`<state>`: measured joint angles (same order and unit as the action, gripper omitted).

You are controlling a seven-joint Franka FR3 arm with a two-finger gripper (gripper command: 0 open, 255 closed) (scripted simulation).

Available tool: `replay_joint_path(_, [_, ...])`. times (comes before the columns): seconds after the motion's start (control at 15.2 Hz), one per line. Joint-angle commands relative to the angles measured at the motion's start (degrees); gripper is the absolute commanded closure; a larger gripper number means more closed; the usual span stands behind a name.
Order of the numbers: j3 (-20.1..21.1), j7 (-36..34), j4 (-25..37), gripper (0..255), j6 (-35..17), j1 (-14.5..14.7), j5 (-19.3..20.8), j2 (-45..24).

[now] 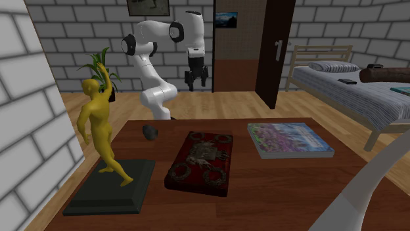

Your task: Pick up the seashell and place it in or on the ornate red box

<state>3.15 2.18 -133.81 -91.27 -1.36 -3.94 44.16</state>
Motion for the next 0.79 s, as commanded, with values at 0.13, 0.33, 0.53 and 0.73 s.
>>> replay_joint_path(0.13, [-2.22, 1.83, -1.09, 0, -1.00, -1.19, 1.46, -0.09])
replay_joint_path(0.33, [-5.58, 4.57, -2.34, 0, -2.62, -3.04, 3.67, -0.64])
replay_joint_path(0.53, [-8.99, 7.27, -3.13, 0, -4.39, -4.87, 5.84, -1.71])
replay_joint_path(0.73, [-12.42, 9.97, -3.44, 0, -6.28, -6.68, 7.90, -3.31])
